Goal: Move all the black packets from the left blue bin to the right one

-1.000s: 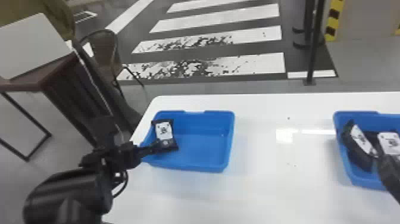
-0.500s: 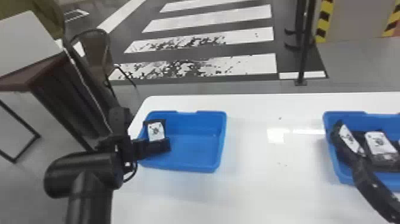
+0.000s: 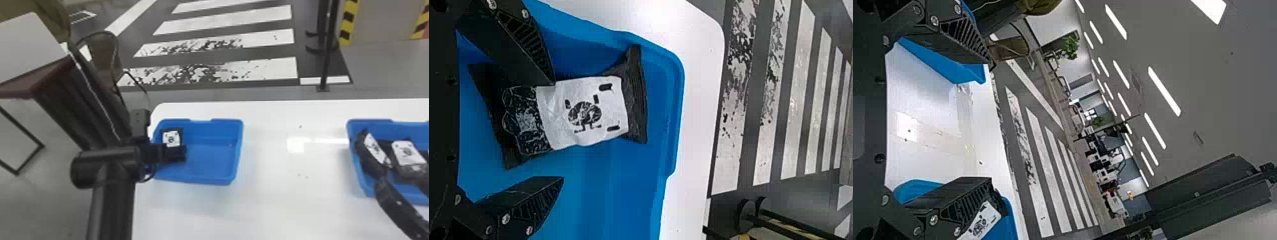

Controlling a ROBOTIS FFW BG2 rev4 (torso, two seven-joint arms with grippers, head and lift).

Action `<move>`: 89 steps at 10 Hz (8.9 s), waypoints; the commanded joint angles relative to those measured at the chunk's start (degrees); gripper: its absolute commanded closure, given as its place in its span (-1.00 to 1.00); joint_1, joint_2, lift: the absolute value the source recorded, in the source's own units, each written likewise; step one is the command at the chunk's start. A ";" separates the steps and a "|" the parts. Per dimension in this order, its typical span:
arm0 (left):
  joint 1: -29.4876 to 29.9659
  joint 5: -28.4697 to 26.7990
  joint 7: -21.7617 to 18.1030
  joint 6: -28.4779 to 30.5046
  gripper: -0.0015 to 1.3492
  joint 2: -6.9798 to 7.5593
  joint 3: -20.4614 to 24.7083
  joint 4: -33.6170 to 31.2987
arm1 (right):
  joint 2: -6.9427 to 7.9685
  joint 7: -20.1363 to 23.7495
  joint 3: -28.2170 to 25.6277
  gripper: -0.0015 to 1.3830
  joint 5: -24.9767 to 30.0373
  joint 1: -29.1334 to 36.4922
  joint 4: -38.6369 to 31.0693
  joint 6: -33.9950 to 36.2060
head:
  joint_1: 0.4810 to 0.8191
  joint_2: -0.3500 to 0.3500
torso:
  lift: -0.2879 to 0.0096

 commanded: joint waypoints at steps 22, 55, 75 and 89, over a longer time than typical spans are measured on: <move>2.97 0.45 2.02 4.56 -0.76 -1.34 -2.91 -8.04 | -0.61 1.94 1.28 -0.71 -4.51 -1.61 1.66 6.06 | 0.27 0.84 | -0.01; 23.93 30.96 -3.25 -10.20 0.80 2.00 -30.90 -36.87 | -1.41 7.39 7.11 0.85 -7.94 -21.15 9.25 15.62 | 0.27 -0.26 | -0.01; 58.10 28.10 -4.92 -50.00 -0.75 -8.70 0.18 -43.76 | 0.88 -6.59 -9.69 -0.69 16.74 -2.31 2.50 -8.85 | 0.27 -0.17 | -0.01; 59.50 20.56 -4.48 -60.54 -0.75 -8.70 3.03 -40.52 | 2.90 -7.11 -6.83 -0.69 16.86 11.61 -8.75 -10.68 | 0.27 0.35 | -0.01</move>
